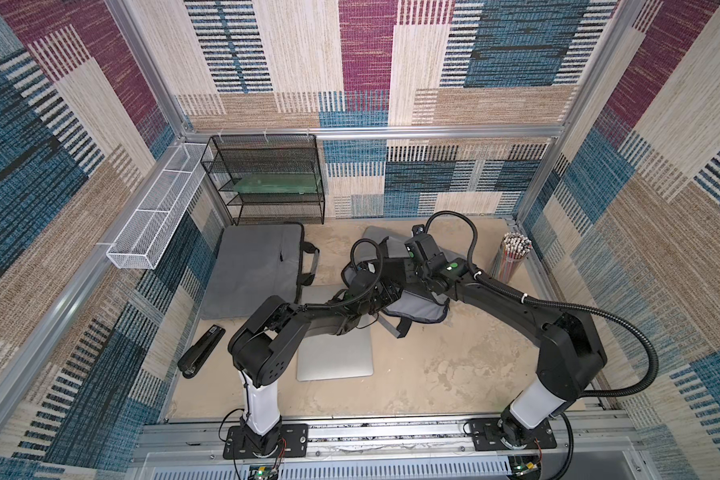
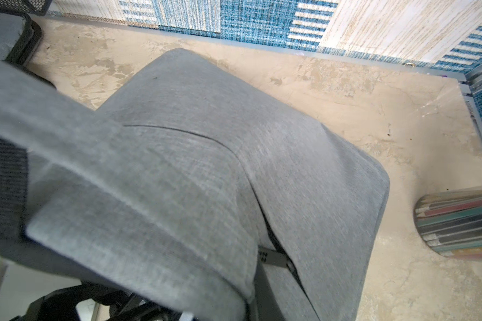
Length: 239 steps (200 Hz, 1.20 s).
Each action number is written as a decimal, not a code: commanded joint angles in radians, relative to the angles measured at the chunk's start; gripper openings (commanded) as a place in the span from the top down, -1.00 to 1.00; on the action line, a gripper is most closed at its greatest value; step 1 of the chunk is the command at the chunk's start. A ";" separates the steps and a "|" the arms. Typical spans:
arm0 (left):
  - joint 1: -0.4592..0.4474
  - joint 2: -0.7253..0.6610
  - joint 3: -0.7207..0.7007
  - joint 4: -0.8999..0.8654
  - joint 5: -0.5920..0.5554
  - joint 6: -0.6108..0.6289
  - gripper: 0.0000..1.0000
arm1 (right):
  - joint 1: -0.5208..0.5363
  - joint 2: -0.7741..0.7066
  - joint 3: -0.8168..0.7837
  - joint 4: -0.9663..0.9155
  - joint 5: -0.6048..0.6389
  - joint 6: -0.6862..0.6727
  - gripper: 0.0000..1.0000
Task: Open the zippered laptop bag and take out the laptop
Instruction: Open the bag flap on the zippered laptop bag, then take out the laptop from the zippered laptop bag.
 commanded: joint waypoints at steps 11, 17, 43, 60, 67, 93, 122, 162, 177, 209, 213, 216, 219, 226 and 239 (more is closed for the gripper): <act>-0.003 0.027 0.032 0.053 -0.017 -0.031 -0.38 | -0.004 -0.016 0.026 0.072 -0.031 0.034 1.00; -0.003 0.032 0.034 0.048 -0.018 -0.036 -0.37 | -0.004 -0.016 0.027 0.073 -0.035 0.035 1.00; -0.005 0.065 0.046 0.079 -0.026 -0.057 -0.26 | -0.008 -0.018 0.032 0.073 -0.050 0.041 1.00; -0.004 0.099 0.059 0.124 -0.018 -0.080 -0.18 | -0.010 -0.022 0.035 0.077 -0.061 0.043 1.00; -0.003 0.112 0.067 0.134 -0.013 -0.088 -0.17 | -0.009 -0.024 0.037 0.079 -0.066 0.045 1.00; -0.004 0.149 0.093 0.160 -0.014 -0.108 -0.14 | -0.011 -0.034 0.039 0.081 -0.083 0.044 1.00; -0.003 0.169 0.119 0.167 -0.021 -0.099 -0.07 | -0.011 -0.045 0.032 0.087 -0.105 0.048 1.00; -0.003 0.213 0.136 0.215 -0.021 -0.140 0.00 | -0.011 -0.056 0.025 0.105 -0.132 0.048 1.00; -0.003 0.239 0.140 0.255 -0.017 -0.175 0.06 | -0.010 -0.056 0.025 0.107 -0.142 0.044 1.00; -0.002 0.282 0.167 0.285 -0.005 -0.218 0.15 | -0.009 -0.053 0.019 0.115 -0.148 0.037 1.00; -0.002 0.285 0.169 0.286 -0.005 -0.220 0.18 | -0.010 -0.053 0.019 0.115 -0.148 0.038 1.00; -0.002 0.287 0.169 0.286 -0.006 -0.221 0.19 | -0.010 -0.053 0.018 0.115 -0.148 0.037 1.00; -0.002 0.286 0.169 0.288 -0.007 -0.223 0.22 | -0.010 -0.052 0.017 0.115 -0.149 0.036 1.00; -0.002 0.287 0.168 0.291 -0.009 -0.225 0.28 | -0.009 -0.053 0.013 0.115 -0.149 0.035 1.00; 0.000 0.279 0.167 0.291 -0.017 -0.223 0.39 | -0.010 -0.054 0.007 0.118 -0.146 0.033 1.00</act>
